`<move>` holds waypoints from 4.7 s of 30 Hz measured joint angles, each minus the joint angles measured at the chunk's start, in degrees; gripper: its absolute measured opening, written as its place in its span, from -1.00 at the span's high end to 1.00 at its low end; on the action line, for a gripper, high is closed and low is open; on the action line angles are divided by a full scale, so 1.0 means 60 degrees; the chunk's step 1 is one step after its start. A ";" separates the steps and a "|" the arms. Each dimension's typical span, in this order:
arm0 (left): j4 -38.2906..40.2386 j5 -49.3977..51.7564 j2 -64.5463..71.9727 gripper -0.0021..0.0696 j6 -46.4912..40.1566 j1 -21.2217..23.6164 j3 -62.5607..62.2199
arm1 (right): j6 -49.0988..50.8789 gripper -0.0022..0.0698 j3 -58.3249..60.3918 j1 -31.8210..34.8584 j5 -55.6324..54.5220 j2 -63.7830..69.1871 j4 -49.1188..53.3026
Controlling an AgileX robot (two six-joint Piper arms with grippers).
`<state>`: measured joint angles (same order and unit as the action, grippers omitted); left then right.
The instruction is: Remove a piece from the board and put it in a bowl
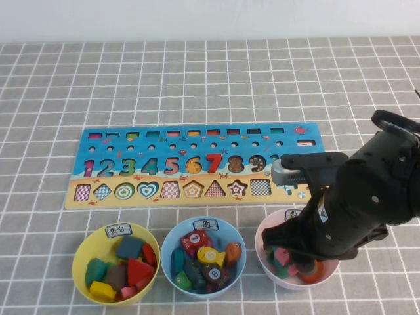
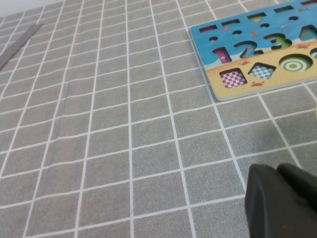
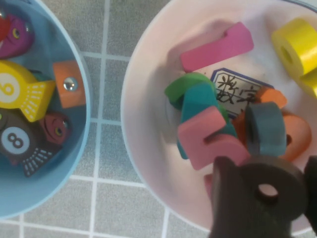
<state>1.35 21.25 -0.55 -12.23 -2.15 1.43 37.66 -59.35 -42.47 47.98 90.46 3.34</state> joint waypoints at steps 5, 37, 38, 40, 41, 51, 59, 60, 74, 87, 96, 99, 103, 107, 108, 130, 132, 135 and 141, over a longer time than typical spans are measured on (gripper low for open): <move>0.0000 0.0000 0.0000 0.94 0.0000 0.0000 0.0000 | 0.0000 0.25 0.0000 0.0000 -0.0022 0.0011 0.0022; 0.0000 0.0000 0.0000 0.94 0.0000 0.0000 0.0000 | 0.0000 0.25 -0.0429 0.0118 -0.0556 0.0228 0.0448; 0.0000 0.0000 0.0000 0.94 0.0000 0.0000 0.0000 | 0.0000 0.25 -0.0429 0.0111 -0.0556 0.0245 0.0512; 0.0000 0.0000 0.0000 0.94 0.0000 0.0000 0.0000 | 0.0000 0.25 -0.0429 0.0111 -0.0556 0.0319 0.0617; 0.0000 0.0000 0.0000 0.94 0.0000 0.0000 0.0000 | 0.0000 0.25 -0.0429 0.0111 -0.0556 0.0360 0.0653; 0.0000 0.0000 0.0000 0.94 0.0000 0.0000 0.0000 | 0.0000 0.25 -0.0429 0.0111 -0.0539 0.0479 0.0609; 0.0000 0.0000 0.0000 0.94 0.0000 0.0000 0.0000 | 0.0000 -0.04 -0.0429 0.0111 -0.0427 0.0487 0.0549; 0.0000 0.0000 0.0000 0.94 0.0000 0.0000 0.0000 | 0.0000 -0.05 -0.0429 0.0111 -0.0403 0.0487 0.0549; 0.0000 0.0000 0.0000 0.94 0.0000 0.0000 0.0000 | -0.0683 0.44 -0.1181 0.0089 0.2353 0.0456 0.0481; 0.0000 0.0000 0.0000 0.94 0.0000 0.0000 0.0000 | 0.0269 0.98 -0.0539 -0.2032 0.3250 -0.1901 0.1394; 0.0000 0.0000 0.0000 0.94 0.0000 0.0000 0.0000 | 0.0626 0.98 0.1311 -0.2539 0.1752 -0.3346 0.1849; 0.0000 0.0000 0.0000 0.94 0.0000 0.0000 0.0000 | 0.0646 0.98 0.1984 -0.2539 0.0815 -0.3346 0.2149; 0.0000 0.0000 0.0000 0.94 0.0000 0.0000 0.0000 | 0.1217 0.98 0.2735 -0.2539 -0.0355 -0.3346 0.2637; 0.0000 0.0000 0.0000 0.94 0.0000 0.0000 0.0000 | 0.2317 0.98 0.3236 -0.2433 -0.1061 -0.3407 0.3035; 0.0000 0.0000 0.0000 0.94 0.0000 0.0000 0.0000 | 0.2422 0.98 0.3380 -0.2357 -0.1323 -0.3448 0.3130; 0.0000 0.0000 0.0000 0.94 0.0000 -0.0033 0.0000 | 0.2260 0.99 0.7979 0.1759 -0.9308 -0.7099 0.6276; 0.0000 0.0000 0.0000 0.94 0.0000 -0.0033 0.0000 | 0.2260 0.99 0.8448 0.2470 -0.9567 -0.7839 0.6479; 0.0000 0.0000 0.0000 0.94 0.0000 -0.0033 0.0000 | 0.2260 0.99 0.9328 0.3748 -0.9956 -0.9230 0.6646; 0.0000 0.0000 0.0000 0.94 0.0000 -0.0033 0.0000 | 0.2778 0.99 1.0128 0.6257 -1.0017 -1.1920 0.7652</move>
<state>1.35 21.25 -0.55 -12.23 -2.35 1.43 54.32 1.42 -4.93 -12.12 18.94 49.25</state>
